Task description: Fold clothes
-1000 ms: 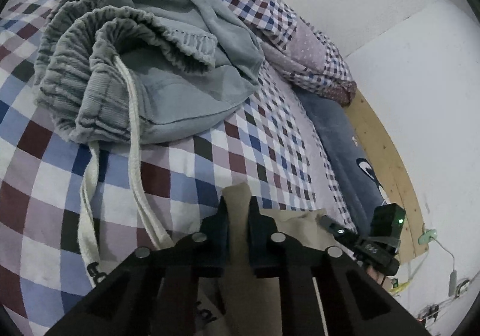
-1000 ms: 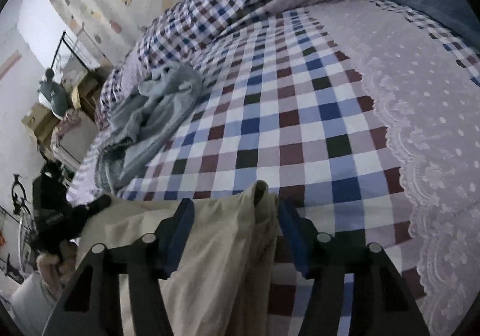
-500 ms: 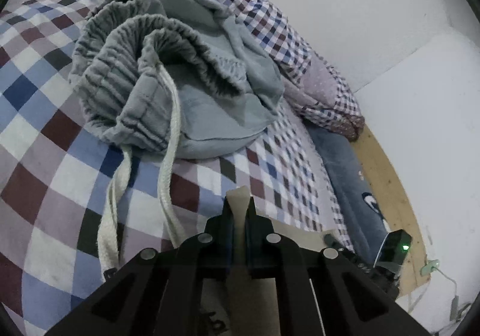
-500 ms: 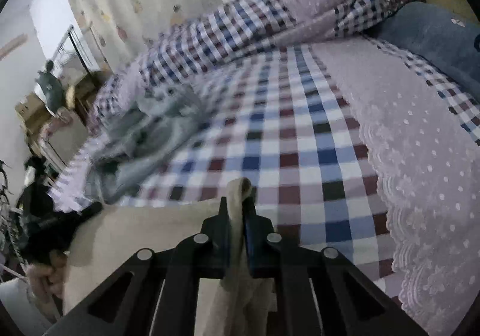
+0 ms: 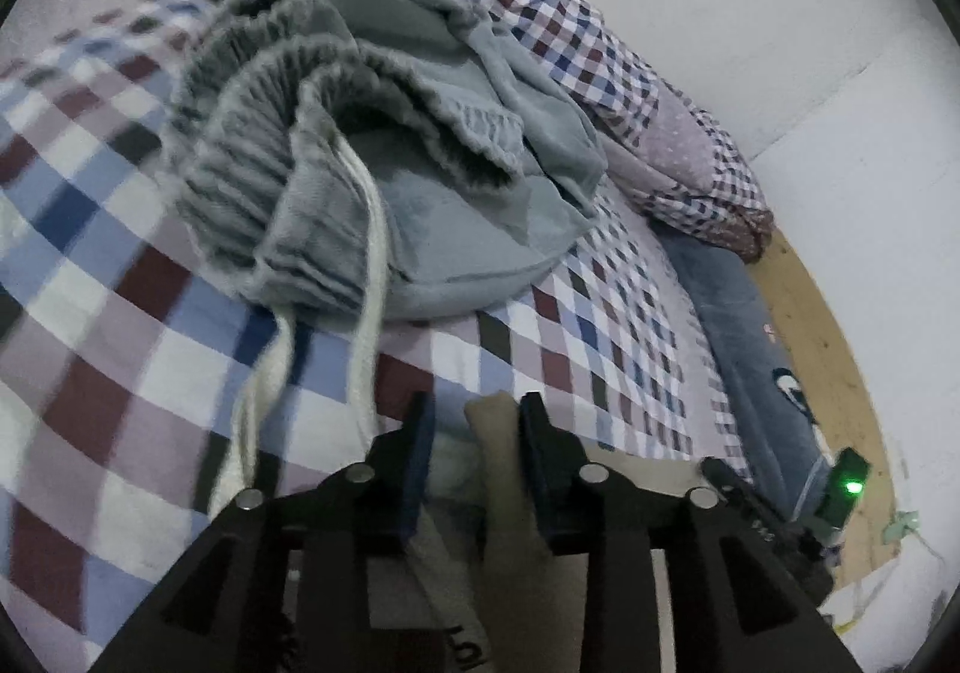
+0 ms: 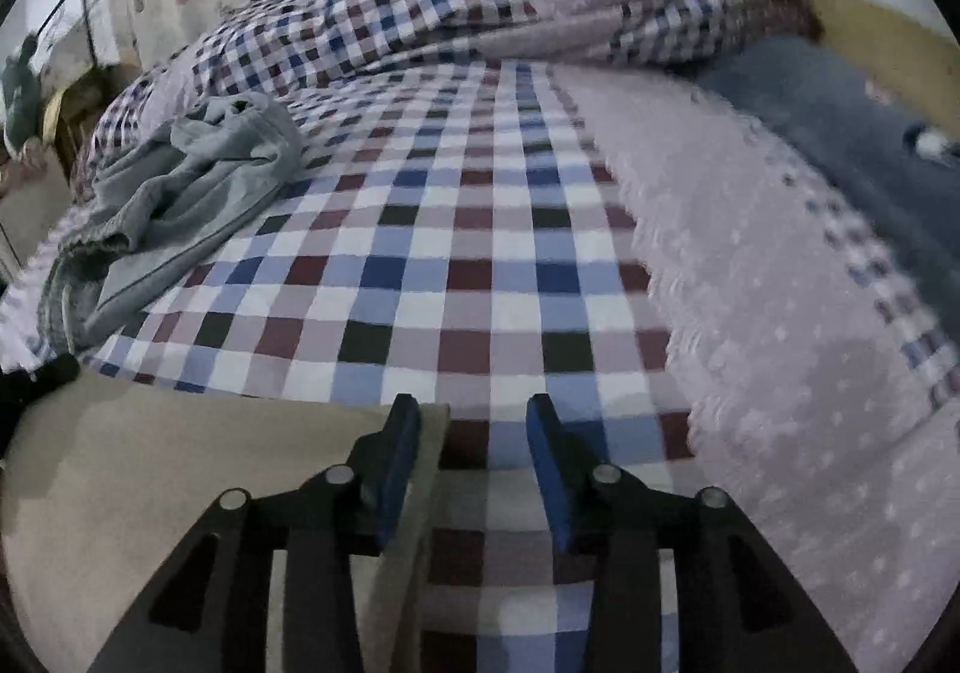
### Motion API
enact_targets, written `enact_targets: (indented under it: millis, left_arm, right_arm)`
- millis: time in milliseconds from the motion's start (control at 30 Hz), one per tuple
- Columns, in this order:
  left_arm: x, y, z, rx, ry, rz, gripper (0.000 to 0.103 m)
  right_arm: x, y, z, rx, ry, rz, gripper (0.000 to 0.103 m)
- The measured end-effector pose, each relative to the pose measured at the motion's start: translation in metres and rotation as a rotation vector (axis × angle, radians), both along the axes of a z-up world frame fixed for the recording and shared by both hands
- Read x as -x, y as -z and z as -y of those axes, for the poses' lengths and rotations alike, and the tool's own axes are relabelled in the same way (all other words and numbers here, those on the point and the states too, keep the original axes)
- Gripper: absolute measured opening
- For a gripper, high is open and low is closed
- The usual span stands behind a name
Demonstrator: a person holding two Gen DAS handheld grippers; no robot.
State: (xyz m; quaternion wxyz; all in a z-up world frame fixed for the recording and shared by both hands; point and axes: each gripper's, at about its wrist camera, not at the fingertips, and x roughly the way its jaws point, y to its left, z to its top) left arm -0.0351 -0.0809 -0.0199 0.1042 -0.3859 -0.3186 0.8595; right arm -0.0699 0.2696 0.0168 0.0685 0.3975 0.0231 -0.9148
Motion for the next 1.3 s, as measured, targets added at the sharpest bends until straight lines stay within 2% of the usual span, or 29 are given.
enact_targets:
  millis: [33, 100, 200, 300, 433, 467, 533, 600, 700, 833, 900, 1100, 1200, 1300]
  left_arm:
    - [-0.003, -0.005, 0.002, 0.024, -0.017, -0.015, 0.045]
    - [-0.009, -0.020, 0.008, 0.062, -0.041, -0.058, 0.045]
    - [-0.015, -0.046, 0.005, 0.068, -0.031, -0.124, 0.046]
    - [-0.018, -0.067, -0.020, 0.100, 0.081, -0.182, 0.048]
    - [-0.016, -0.070, -0.069, 0.160, 0.316, -0.164, 0.047]
    - [-0.015, -0.065, -0.079, 0.175, 0.362, -0.142, 0.045]
    - [-0.012, -0.052, -0.094, 0.241, 0.410, -0.091, 0.028]
    - [-0.008, -0.037, -0.098, 0.300, 0.402, -0.036, 0.016]
    - [-0.004, -0.026, -0.089, 0.322, 0.364, -0.010, 0.003]
    - [-0.002, -0.023, -0.076, 0.369, 0.308, 0.002, 0.003]
    - [-0.002, -0.021, -0.068, 0.363, 0.288, 0.009, 0.002]
    - [-0.004, -0.028, -0.061, 0.396, 0.237, -0.003, 0.002]
    - [-0.014, -0.039, -0.056, 0.390, 0.222, -0.026, 0.002]
    - [-0.029, -0.051, -0.056, 0.372, 0.235, -0.061, 0.002]
  right_arm:
    - [-0.001, -0.003, 0.001, -0.014, 0.002, -0.012, 0.040]
    - [-0.004, -0.010, 0.002, -0.018, 0.003, -0.035, 0.040]
    - [-0.008, -0.025, 0.004, 0.006, -0.007, -0.067, 0.040]
    - [-0.014, -0.041, 0.012, 0.071, -0.044, -0.086, 0.040]
    - [-0.019, -0.054, 0.032, 0.213, -0.160, -0.057, 0.040]
    - [-0.019, -0.054, 0.039, 0.243, -0.198, -0.040, 0.040]
    - [-0.018, -0.050, 0.051, 0.294, -0.261, 0.003, 0.040]
    - [-0.014, -0.040, 0.061, 0.327, -0.302, 0.052, 0.038]
    - [-0.003, -0.017, 0.070, 0.336, -0.309, 0.137, 0.031]
    - [0.005, 0.007, 0.074, 0.277, -0.274, 0.215, 0.025]
    - [0.009, 0.014, 0.067, 0.244, -0.233, 0.231, 0.009]
    - [0.010, 0.014, 0.029, 0.131, -0.080, 0.207, 0.002]
    - [0.002, 0.001, 0.022, 0.084, -0.045, 0.159, 0.006]
    - [-0.013, -0.014, 0.017, 0.089, -0.037, 0.116, 0.008]
